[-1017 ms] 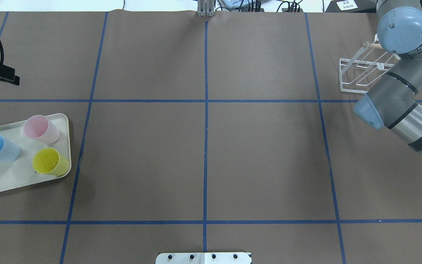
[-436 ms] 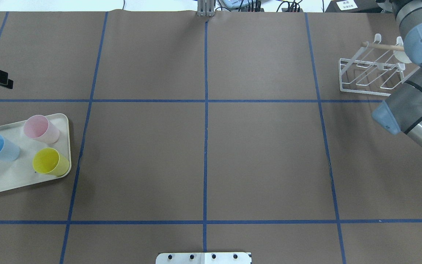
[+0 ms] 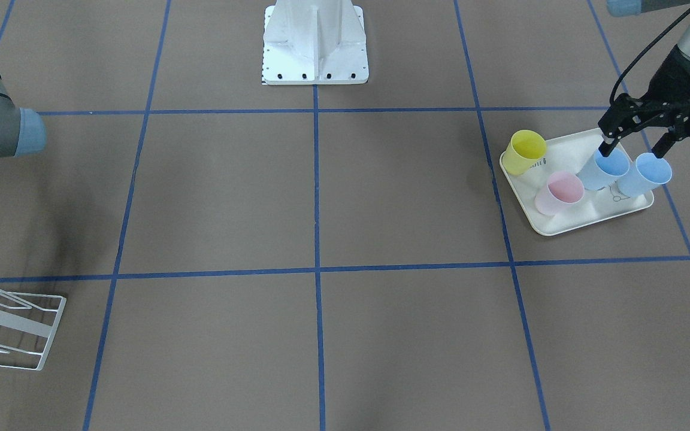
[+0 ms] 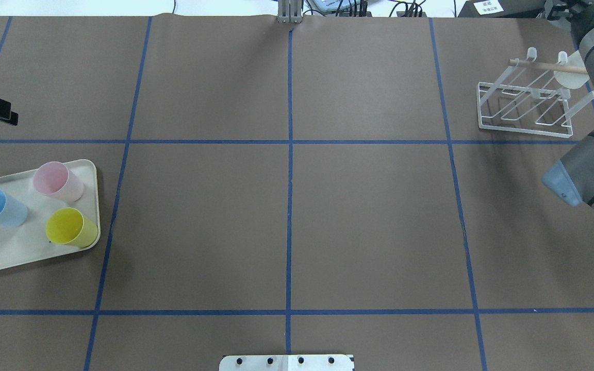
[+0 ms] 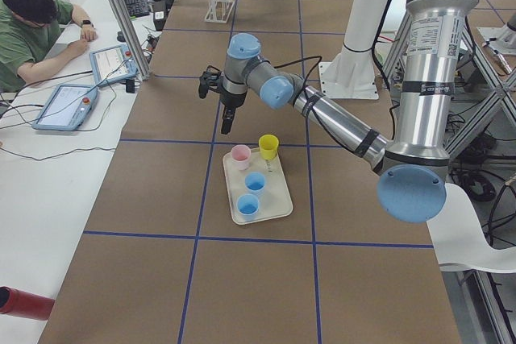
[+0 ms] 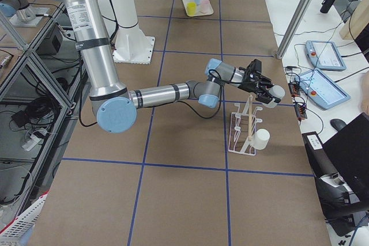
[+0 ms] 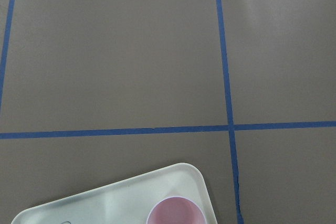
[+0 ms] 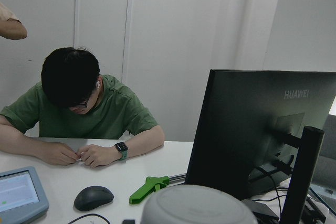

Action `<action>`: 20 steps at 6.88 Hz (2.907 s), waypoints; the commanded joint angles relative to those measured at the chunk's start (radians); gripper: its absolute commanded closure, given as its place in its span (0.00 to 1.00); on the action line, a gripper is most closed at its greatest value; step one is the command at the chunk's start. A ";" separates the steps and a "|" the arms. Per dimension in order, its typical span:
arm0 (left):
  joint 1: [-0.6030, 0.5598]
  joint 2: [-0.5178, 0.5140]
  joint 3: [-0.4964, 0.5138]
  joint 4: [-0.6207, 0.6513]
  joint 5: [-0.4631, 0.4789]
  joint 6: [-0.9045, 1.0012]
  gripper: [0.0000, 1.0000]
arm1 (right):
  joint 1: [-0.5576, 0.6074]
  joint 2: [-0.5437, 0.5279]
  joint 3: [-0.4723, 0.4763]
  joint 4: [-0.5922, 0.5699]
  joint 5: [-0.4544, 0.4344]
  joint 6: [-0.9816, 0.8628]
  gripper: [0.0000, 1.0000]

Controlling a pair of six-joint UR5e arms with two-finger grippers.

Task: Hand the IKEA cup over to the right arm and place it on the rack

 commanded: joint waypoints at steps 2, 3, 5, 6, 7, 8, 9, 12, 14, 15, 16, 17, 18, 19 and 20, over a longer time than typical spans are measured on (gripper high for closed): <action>0.000 0.000 0.008 -0.003 0.000 0.000 0.00 | -0.011 -0.024 -0.060 0.094 -0.007 0.008 1.00; 0.000 0.000 0.013 -0.005 0.001 0.000 0.00 | -0.031 -0.024 -0.068 0.105 -0.027 0.009 1.00; 0.000 0.000 0.013 -0.005 0.000 0.000 0.00 | -0.058 -0.023 -0.080 0.105 -0.050 0.011 1.00; 0.002 0.000 0.019 -0.005 0.001 0.000 0.00 | -0.055 -0.024 -0.079 0.107 -0.050 0.011 1.00; 0.003 0.000 0.021 -0.007 0.001 0.000 0.00 | -0.054 -0.029 -0.080 0.107 -0.048 0.009 1.00; 0.005 0.000 0.021 -0.007 0.001 -0.002 0.00 | -0.052 -0.029 -0.087 0.107 -0.050 0.009 1.00; 0.007 0.000 0.030 -0.010 0.001 0.000 0.00 | -0.034 -0.027 -0.105 0.107 -0.048 0.006 1.00; 0.007 -0.002 0.040 -0.011 0.001 -0.002 0.00 | -0.023 -0.015 -0.140 0.105 -0.058 0.003 1.00; 0.007 -0.002 0.050 -0.013 0.001 0.002 0.00 | -0.026 -0.011 -0.154 0.102 -0.064 0.003 1.00; 0.007 -0.002 0.050 -0.013 0.001 0.003 0.00 | -0.026 0.006 -0.169 0.101 -0.065 0.003 1.00; 0.007 -0.002 0.048 -0.013 0.001 0.003 0.00 | -0.026 0.017 -0.192 0.104 -0.064 0.003 1.00; 0.007 -0.002 0.048 -0.016 0.001 0.003 0.00 | -0.029 0.019 -0.194 0.102 -0.064 0.003 1.00; 0.007 -0.002 0.048 -0.016 0.001 0.003 0.00 | -0.032 0.019 -0.200 0.102 -0.064 0.003 1.00; 0.007 -0.002 0.048 -0.016 0.001 0.003 0.00 | -0.042 0.019 -0.200 0.102 -0.064 0.003 1.00; 0.007 0.000 0.050 -0.016 0.001 0.005 0.00 | -0.046 0.017 -0.200 0.105 -0.065 0.003 1.00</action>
